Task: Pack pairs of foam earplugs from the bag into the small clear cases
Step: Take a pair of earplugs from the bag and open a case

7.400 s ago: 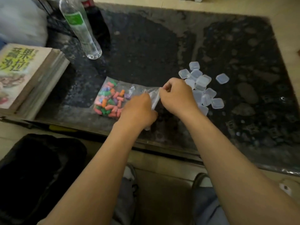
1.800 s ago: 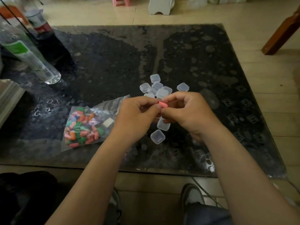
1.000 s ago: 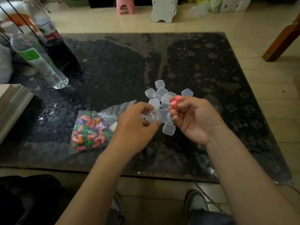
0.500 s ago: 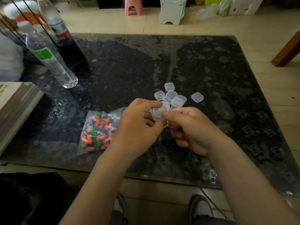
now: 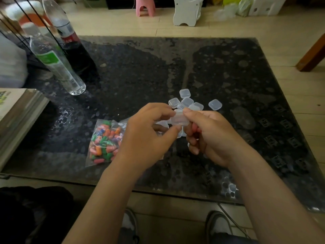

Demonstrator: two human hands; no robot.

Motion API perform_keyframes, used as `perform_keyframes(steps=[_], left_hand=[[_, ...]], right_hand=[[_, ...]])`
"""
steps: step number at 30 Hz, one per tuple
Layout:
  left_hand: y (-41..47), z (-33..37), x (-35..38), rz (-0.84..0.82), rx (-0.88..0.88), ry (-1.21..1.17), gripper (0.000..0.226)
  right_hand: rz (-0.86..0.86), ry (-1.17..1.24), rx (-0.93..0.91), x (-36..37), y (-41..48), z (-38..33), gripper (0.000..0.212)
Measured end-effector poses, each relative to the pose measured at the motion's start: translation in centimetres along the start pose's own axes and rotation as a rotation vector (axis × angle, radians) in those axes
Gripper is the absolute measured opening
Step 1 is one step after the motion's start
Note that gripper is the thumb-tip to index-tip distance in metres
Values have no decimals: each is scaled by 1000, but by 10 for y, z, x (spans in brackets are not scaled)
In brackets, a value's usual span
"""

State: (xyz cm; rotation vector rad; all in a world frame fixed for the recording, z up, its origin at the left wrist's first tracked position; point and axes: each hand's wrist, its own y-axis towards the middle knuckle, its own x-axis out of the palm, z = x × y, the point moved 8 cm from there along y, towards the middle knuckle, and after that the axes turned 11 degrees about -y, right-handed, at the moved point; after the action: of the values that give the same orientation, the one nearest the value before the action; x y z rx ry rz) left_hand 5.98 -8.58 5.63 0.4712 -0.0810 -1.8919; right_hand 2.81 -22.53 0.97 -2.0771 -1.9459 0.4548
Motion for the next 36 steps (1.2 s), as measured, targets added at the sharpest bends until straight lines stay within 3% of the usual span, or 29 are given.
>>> perform_keyframes(steps=[4, 10, 13, 17, 21, 29, 36], left_hand=[[0, -1, -2, 25, -13, 8, 29], [0, 2, 0, -49, 27, 17, 21], [0, -1, -2, -48, -42, -67, 23], [-1, -7, -4, -60, -144, -190, 22], [-2, -12, -7, -101, -200, -161, 24], [-3, -8, -10, -103, -147, -65, 23], [-3, -7, -13, -57, -102, -76, 23]], right_hand=[[-67, -18, -118, 6, -3, -8, 24], [-76, -81, -173, 4, 1, -5, 26], [-88, -124, -211, 4, 1, -6, 17], [-99, -121, -213, 4, 2, -2, 29], [-97, -134, -239, 7, 1, -2, 28], [-64, -180, -255, 12, 1, -3, 22], [21, -261, -333, 11, -3, -11, 29]])
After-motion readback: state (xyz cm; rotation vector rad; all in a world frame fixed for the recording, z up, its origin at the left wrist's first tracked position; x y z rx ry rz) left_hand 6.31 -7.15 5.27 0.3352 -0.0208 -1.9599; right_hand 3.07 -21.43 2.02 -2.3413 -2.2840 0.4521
